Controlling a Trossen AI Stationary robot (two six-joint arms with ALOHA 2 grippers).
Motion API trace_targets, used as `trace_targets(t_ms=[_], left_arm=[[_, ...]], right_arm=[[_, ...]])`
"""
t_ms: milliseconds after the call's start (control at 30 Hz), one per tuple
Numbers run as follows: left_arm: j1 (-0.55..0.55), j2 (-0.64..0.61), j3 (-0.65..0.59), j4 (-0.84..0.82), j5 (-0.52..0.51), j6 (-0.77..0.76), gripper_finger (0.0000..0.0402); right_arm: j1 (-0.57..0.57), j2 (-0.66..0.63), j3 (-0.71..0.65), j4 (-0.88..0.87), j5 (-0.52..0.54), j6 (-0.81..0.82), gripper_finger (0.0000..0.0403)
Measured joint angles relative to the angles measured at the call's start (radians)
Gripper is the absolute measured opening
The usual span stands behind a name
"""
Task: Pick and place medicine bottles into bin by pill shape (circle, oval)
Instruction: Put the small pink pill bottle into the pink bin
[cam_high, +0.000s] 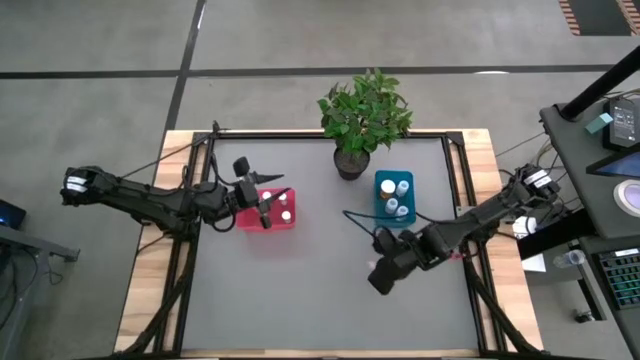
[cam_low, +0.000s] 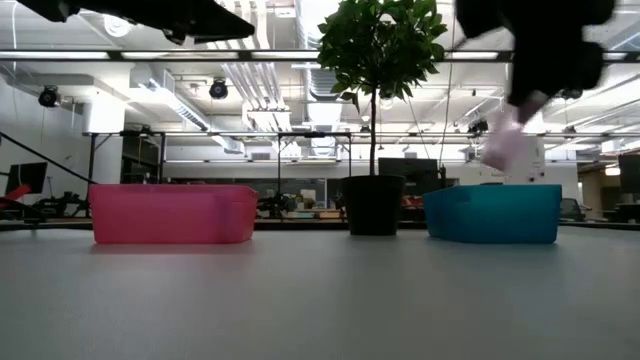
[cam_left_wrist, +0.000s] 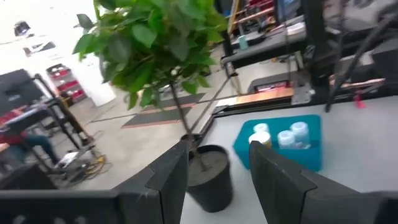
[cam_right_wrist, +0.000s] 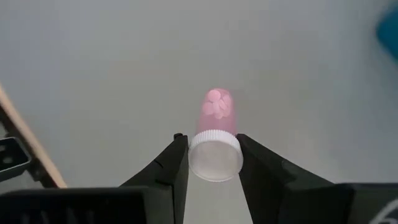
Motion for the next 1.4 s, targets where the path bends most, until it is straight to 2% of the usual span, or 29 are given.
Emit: trace_targets(t_ms=[200, 400, 600, 667, 767, 833, 1233, 1400], left_arm=[[-0.077, 0.000, -0.001, -0.018, 0.000, -0.083, 0.0151], [-0.146, 0.000, -0.002, -0.054, 0.001, -0.203, 0.0151], [-0.215, 0.004, -0.002, -0.093, 0.021, -0.323, 0.0151], [-0.236, 0.006, -0.004, -0.099, 0.021, -0.341, 0.0151], [-0.258, 0.006, -0.003, -0.085, 0.026, -0.344, 0.0151], [-0.266, 0.005, -0.003, -0.084, 0.028, -0.347, 0.0151], [-0.275, 0.012, -0.003, -0.088, 0.024, -0.357, 0.0151], [-0.277, 0.011, -0.005, -0.102, 0.022, -0.359, 0.0151]], right_arm=[[-0.087, 0.053, 0.135, 0.005, 0.049, -0.301, 0.0107], [-0.153, 0.166, 0.267, 0.032, 0.088, -0.625, 0.0107], [-0.227, 0.341, 0.392, 0.072, 0.068, -0.873, 0.0107], [-0.251, 0.405, 0.456, 0.069, 0.012, -0.934, 0.0107], [-0.281, 0.491, 0.558, 0.040, -0.143, -0.996, 0.0107], [-0.294, 0.541, 0.622, 0.008, -0.190, -1.017, 0.0107], [-0.307, 0.758, 0.915, -0.267, -0.195, -1.120, 0.0107], [-0.308, 0.814, 0.993, -0.344, -0.195, -1.142, 0.0108]])
